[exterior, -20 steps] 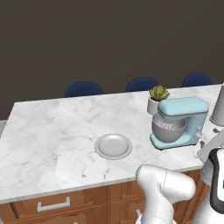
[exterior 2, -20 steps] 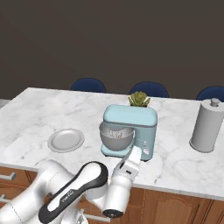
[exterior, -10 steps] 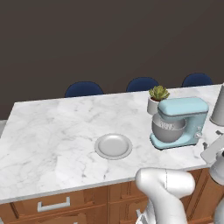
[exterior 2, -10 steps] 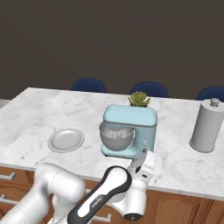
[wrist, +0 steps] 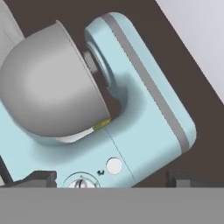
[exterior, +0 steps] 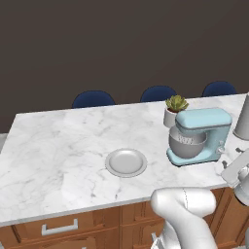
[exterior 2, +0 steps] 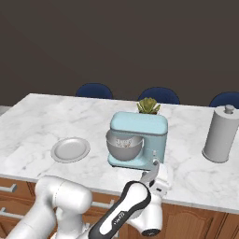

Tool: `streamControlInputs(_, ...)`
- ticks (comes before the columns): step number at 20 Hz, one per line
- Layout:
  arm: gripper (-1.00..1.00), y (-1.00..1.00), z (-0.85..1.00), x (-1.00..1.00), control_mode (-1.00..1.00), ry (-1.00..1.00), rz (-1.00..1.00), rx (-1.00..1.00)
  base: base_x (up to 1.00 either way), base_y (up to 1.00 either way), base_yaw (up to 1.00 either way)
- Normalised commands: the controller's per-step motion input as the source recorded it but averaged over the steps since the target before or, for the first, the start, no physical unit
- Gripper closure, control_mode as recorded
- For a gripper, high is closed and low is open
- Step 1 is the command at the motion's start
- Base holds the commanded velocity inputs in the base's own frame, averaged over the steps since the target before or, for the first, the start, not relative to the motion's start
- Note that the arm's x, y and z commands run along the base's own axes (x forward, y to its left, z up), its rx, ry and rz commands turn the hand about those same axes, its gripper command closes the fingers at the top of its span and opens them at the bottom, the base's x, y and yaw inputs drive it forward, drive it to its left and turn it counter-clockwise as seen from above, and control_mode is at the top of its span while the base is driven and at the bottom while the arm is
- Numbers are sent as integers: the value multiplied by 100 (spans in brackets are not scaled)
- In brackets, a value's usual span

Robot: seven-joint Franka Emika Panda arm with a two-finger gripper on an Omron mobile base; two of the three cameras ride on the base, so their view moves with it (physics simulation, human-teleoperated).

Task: Add butter and sugar cubes to the stand mixer bowl and then turn on the stand mixer to begin making frosting.

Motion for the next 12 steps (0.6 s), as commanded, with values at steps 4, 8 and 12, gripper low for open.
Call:
streamControlInputs(4,-100,0,-7,2,-100,0,1,0,0,0,0)
streamControlInputs(8,-100,0,-1,6,-100,0,0,0,0,0,0)
streamControlInputs(12,-100,0,0,14,-100,0,0,0,0,0,0)
